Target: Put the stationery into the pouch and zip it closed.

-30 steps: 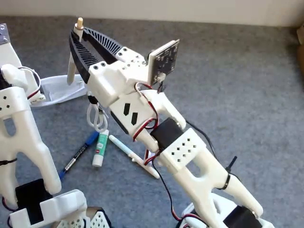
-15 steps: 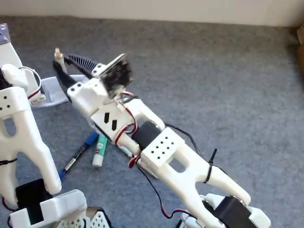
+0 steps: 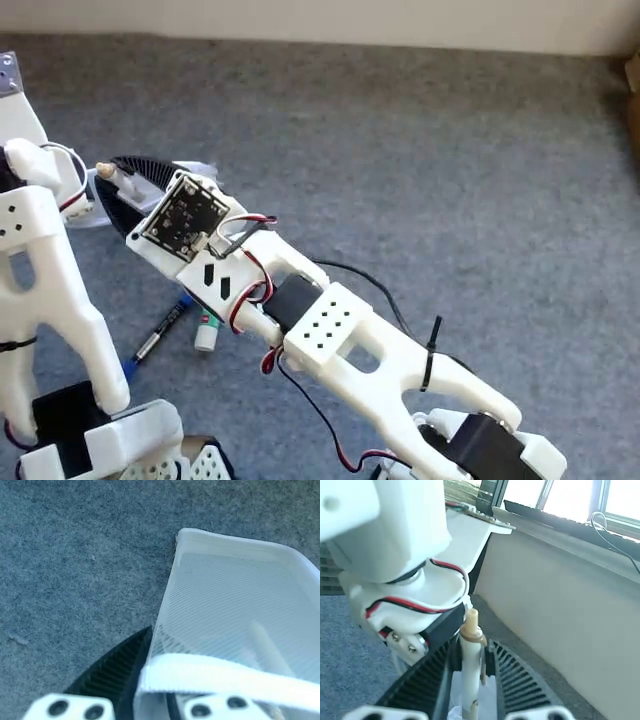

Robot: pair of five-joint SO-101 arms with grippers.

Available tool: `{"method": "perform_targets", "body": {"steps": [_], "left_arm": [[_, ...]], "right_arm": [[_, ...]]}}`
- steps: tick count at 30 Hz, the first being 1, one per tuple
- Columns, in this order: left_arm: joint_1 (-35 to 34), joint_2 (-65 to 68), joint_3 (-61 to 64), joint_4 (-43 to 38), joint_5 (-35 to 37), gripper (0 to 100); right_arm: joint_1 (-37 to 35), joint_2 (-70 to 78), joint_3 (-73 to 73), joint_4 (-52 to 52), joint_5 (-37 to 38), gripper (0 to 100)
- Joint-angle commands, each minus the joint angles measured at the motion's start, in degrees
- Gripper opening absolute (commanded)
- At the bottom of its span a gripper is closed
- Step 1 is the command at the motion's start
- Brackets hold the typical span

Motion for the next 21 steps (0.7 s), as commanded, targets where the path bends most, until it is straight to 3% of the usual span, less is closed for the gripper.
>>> {"method": "perform_targets", "body": {"steps": [1,4,16,21], "left_arm": [[0.75,0.31,0.48,-2.02,0.79,1],[0.75,0.31,0.48,-2.02,0.79,1],[0.75,0.31,0.48,-2.02,0.79,1],[0.75,0.31,0.48,-2.11,0.79,1]], "right_arm": [[-0.75,-0.57,-0.84,-1.10,0.62,9.6],[-0.75,-0.57,-0.84,-1.01,0.53,17.1],[-0.84,-3.03,-0.66,-0.57,0.53,17.3],[-2.68,-9.71,-0.92,12.26,-1.93,17.3]]}}
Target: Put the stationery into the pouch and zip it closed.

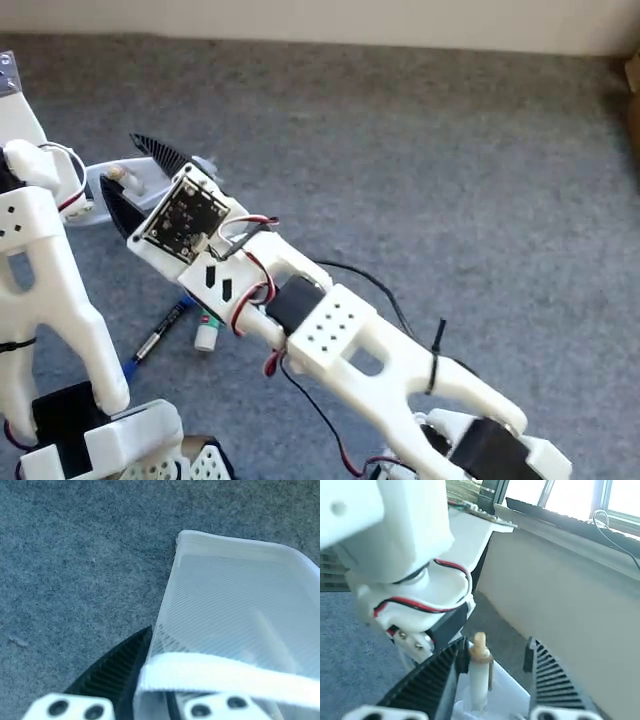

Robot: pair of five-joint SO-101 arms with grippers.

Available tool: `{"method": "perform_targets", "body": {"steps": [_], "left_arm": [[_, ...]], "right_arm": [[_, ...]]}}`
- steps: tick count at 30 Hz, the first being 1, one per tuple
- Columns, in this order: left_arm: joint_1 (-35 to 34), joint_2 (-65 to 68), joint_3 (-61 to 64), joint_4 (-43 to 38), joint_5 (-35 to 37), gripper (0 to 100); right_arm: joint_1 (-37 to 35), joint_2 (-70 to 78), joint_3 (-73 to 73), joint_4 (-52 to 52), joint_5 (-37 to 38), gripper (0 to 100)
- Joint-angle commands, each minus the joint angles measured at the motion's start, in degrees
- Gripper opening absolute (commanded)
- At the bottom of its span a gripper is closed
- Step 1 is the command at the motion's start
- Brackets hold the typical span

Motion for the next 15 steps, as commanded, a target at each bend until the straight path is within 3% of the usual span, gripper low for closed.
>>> {"method": "perform_targets", "body": {"steps": [1,9,15], "left_arm": [[0.75,0.31,0.22,-1.49,0.88,1],[0.75,0.31,0.22,-1.49,0.88,1],[0.48,0.31,0.22,-1.49,0.88,1]], "right_arm": [[-1.63,-6.90,-1.10,8.40,-4.13,17.3],[-1.71,-8.22,-6.20,16.66,-7.21,17.3],[-1.45,-8.04,-13.76,28.62,-7.30,17.3]]}}
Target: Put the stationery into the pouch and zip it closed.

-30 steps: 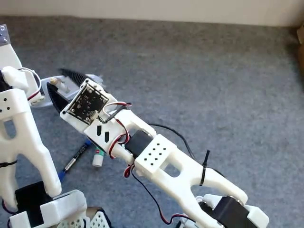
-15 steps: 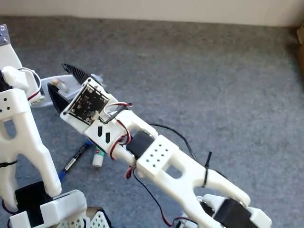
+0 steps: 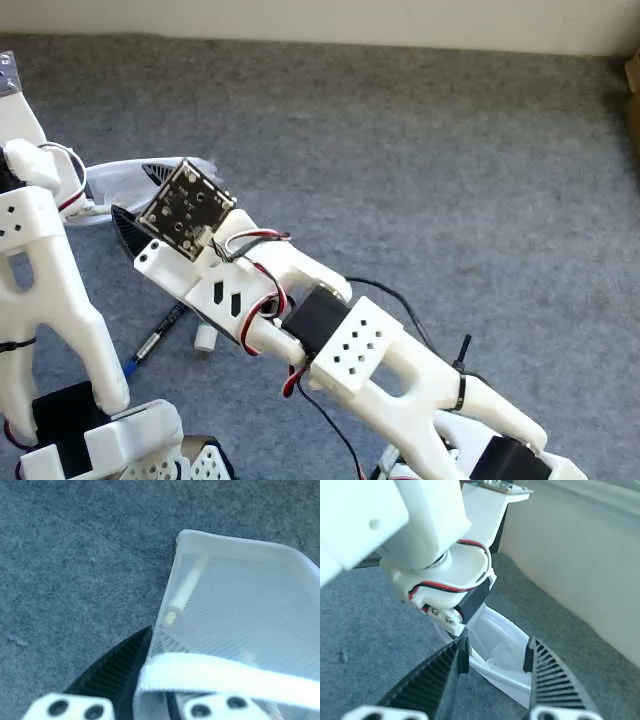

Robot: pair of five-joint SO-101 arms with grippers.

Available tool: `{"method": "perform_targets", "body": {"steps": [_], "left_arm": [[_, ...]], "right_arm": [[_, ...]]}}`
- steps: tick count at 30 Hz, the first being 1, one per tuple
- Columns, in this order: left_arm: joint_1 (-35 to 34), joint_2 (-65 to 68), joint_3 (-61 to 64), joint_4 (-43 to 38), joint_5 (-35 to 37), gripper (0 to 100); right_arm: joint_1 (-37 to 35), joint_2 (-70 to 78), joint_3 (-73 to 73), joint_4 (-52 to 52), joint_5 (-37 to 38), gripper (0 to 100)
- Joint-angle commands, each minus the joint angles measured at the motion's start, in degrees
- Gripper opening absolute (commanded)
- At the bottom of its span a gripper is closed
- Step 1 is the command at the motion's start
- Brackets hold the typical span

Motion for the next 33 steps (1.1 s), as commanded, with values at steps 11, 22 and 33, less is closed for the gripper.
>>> {"method": "perform_targets", "body": {"steps": [11,22,33], "left_arm": [[-1.80,0.22,-0.31,-1.58,0.79,1],[-1.45,0.22,-0.31,-1.58,0.79,1],[-1.45,0.22,-0.31,-1.58,0.79,1]], "right_arm": [[5.93,-2.86,-20.62,20.97,-7.03,17.3],[14.99,-2.77,-27.12,29.14,-12.66,17.3],[22.37,-2.15,-25.89,37.67,-20.75,17.3]]}}
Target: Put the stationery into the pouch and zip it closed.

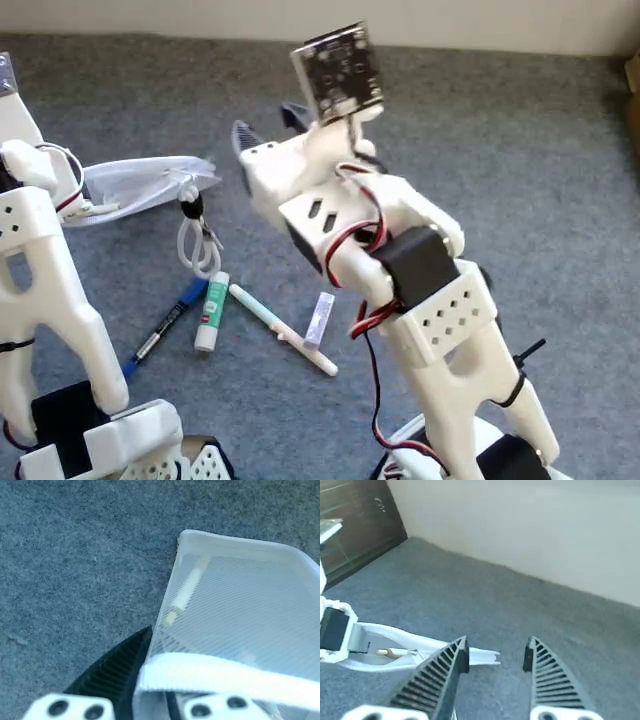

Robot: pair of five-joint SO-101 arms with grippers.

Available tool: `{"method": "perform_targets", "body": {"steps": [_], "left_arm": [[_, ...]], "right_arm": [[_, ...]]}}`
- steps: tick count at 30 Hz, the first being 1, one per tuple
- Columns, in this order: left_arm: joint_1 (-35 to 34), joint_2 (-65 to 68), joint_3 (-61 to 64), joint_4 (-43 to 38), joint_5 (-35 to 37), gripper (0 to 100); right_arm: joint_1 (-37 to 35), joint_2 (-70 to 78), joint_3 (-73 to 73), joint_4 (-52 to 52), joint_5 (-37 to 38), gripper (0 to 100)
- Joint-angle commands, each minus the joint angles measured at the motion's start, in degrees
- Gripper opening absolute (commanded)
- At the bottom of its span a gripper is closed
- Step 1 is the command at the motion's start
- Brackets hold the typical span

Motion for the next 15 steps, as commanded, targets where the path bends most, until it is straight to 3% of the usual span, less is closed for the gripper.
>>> {"method": "perform_targets", "body": {"steps": [1,7,15], "left_arm": [[-0.75,0.22,-0.31,-1.58,0.79,1],[-0.84,0.22,0.22,-2.55,0.79,1],[-1.01,0.22,0.22,-2.46,0.79,1]], "right_arm": [[2.51,-1.98,-2.07,5.05,-3.34,17.3],[4.53,-1.98,-1.19,14.64,-10.20,17.3],[4.53,-2.07,14.20,13.05,-10.99,17.3]]}}
